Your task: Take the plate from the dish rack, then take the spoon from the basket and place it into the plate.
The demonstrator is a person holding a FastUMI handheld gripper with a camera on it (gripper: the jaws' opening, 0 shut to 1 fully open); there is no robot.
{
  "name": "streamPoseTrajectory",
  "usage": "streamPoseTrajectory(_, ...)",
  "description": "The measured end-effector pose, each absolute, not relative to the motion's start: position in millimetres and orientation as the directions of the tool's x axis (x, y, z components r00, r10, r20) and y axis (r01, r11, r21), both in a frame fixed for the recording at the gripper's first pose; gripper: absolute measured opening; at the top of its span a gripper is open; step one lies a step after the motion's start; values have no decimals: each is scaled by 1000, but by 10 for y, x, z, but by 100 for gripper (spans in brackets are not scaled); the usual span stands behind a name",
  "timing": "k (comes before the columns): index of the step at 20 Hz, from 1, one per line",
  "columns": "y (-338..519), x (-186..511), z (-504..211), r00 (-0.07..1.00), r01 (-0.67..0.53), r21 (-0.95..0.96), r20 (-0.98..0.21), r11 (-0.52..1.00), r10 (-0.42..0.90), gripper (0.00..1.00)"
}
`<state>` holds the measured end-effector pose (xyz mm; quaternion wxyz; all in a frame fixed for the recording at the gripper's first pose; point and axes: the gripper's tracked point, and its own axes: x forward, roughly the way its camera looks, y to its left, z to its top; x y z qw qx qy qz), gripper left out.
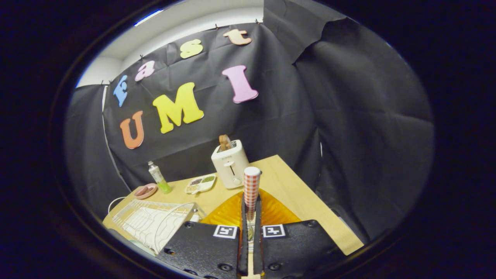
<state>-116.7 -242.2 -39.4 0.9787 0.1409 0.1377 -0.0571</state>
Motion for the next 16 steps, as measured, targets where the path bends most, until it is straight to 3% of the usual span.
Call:
streamPoseTrajectory(3, -2474, -1425, 5, 970, 196, 198, -184, 960, -160, 11)
streamPoseTrajectory(6, -2198, -1710, 282, 975, 190, 182, -147, 965, -165, 10)
streamPoseTrajectory(16, -416, -2408, 227, 988, 7, 248, -151, 969, 32, 10)
